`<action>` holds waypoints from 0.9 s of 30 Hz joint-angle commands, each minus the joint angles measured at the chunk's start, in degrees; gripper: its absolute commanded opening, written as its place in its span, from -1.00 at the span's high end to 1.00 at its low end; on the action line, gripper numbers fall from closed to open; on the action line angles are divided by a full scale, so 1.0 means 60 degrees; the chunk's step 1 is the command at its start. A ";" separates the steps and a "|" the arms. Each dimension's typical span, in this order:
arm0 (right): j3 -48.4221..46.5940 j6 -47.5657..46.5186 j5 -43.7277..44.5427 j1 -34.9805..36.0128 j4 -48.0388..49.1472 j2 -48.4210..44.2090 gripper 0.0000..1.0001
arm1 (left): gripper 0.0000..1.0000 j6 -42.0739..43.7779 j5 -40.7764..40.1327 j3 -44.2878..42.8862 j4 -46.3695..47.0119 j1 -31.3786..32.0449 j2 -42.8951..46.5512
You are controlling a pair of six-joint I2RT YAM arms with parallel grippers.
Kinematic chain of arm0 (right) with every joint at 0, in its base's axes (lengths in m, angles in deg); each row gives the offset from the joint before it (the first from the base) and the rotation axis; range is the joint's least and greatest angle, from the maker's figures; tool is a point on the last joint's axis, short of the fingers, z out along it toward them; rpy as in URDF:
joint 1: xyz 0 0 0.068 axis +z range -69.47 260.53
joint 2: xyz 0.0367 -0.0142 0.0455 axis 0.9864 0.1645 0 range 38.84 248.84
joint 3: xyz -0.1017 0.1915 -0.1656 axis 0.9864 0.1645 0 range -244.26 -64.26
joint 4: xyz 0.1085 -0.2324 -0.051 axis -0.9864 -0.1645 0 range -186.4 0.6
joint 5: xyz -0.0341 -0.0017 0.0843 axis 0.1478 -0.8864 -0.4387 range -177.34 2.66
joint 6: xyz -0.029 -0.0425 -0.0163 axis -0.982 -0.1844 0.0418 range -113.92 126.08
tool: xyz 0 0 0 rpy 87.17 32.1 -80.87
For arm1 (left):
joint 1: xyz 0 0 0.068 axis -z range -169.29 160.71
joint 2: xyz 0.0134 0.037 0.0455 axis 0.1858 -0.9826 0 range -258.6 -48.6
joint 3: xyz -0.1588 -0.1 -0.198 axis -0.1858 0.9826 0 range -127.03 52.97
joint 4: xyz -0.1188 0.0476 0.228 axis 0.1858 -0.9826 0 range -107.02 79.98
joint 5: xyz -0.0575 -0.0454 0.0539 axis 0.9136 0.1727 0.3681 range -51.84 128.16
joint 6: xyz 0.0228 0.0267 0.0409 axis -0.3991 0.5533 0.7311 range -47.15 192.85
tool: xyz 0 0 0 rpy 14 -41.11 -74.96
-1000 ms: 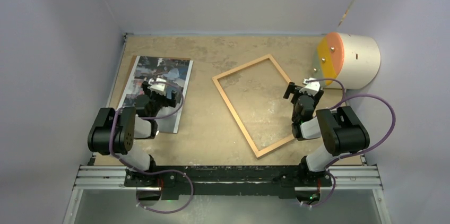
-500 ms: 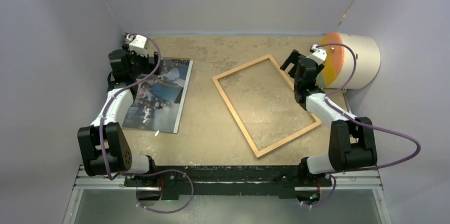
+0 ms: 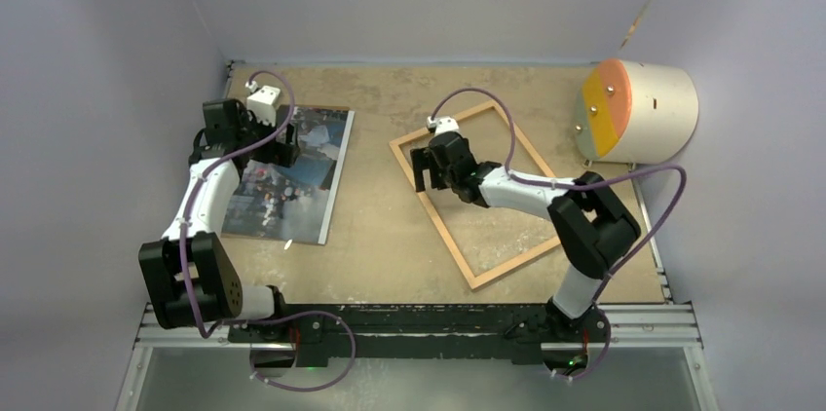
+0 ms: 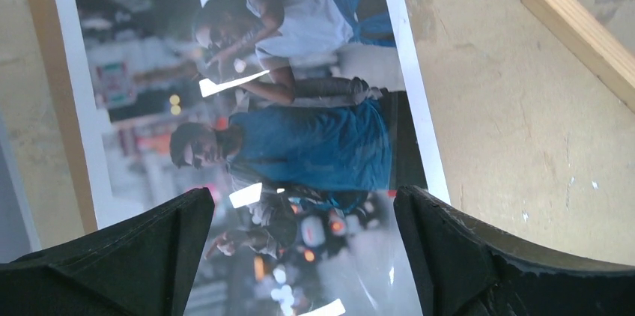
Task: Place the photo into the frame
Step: Turn over the photo frame at the center of the board.
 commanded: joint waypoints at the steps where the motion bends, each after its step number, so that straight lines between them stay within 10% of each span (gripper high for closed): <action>1: -0.0297 -0.0478 -0.0084 0.0134 -0.0803 0.0327 -0.90 | -1.00 0.0656 0.0233 -0.0203 -0.1072 -0.0055 0.0599; 18: 0.0485 -0.0533 -0.0783 0.0714 -0.0675 -0.0144 -0.72 | -1.00 0.0725 0.0838 -0.0293 -0.1749 0.0001 0.0337; 27: 0.1085 -0.0140 -0.0581 0.1056 -0.1184 0.0009 -0.32 | -1.00 0.0664 0.0310 -0.0202 -0.1592 0.0260 0.0306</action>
